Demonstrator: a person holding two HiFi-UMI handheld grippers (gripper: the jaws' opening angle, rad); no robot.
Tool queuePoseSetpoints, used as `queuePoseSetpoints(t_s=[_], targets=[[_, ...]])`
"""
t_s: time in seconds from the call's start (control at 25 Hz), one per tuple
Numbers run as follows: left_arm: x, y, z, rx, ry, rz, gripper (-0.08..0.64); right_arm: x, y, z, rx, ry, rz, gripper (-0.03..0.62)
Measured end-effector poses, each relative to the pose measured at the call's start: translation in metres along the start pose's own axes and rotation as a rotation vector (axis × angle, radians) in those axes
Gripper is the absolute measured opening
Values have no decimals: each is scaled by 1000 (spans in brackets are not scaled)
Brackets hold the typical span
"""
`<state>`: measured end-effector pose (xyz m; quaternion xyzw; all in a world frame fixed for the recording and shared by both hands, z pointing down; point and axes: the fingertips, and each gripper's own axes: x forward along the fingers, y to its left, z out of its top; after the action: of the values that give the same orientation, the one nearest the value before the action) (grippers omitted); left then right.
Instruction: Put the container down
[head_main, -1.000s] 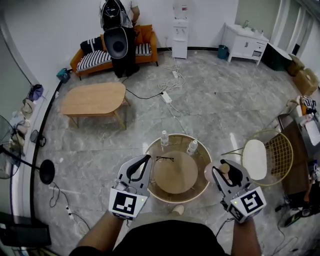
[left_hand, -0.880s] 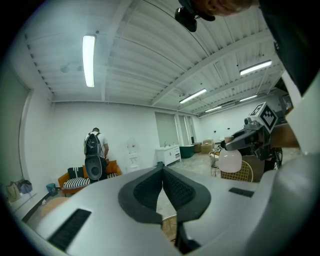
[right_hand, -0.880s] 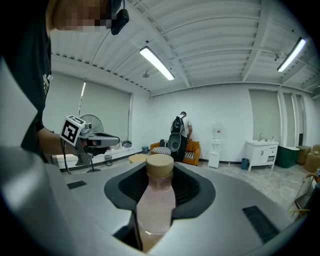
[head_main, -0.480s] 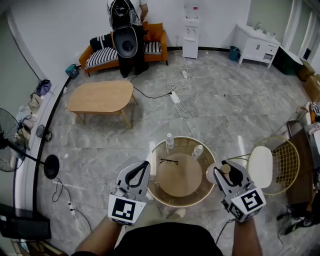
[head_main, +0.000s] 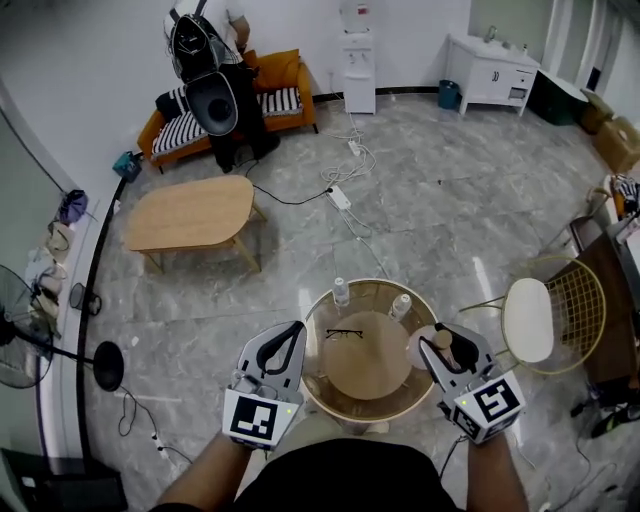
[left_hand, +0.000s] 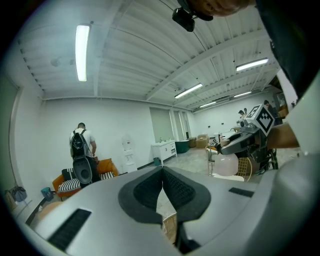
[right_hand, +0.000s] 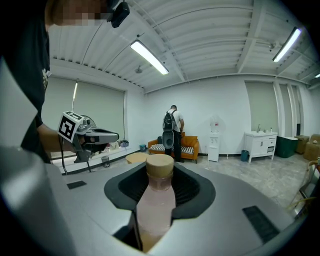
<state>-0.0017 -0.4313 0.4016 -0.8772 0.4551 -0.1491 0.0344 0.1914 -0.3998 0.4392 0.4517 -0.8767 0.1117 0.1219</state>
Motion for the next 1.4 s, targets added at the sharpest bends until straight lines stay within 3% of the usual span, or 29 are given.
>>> queuePoseSetpoints(t_s=[0.28,0.76,1.08,1.4], targets=[[34,18,-8,18,-21,-69,15,33,-11,-8,29,21,-81,147],[60,16,-61,2,-3,-59,15,68,-53,-88,92,100,-153,147],[61,14,-94,-62,12,-13,15,89,-52,-125,77,150,-132,147],[61,-1,-119,-48,12,-2,15,109,-44,-179,75,207,-84,147]])
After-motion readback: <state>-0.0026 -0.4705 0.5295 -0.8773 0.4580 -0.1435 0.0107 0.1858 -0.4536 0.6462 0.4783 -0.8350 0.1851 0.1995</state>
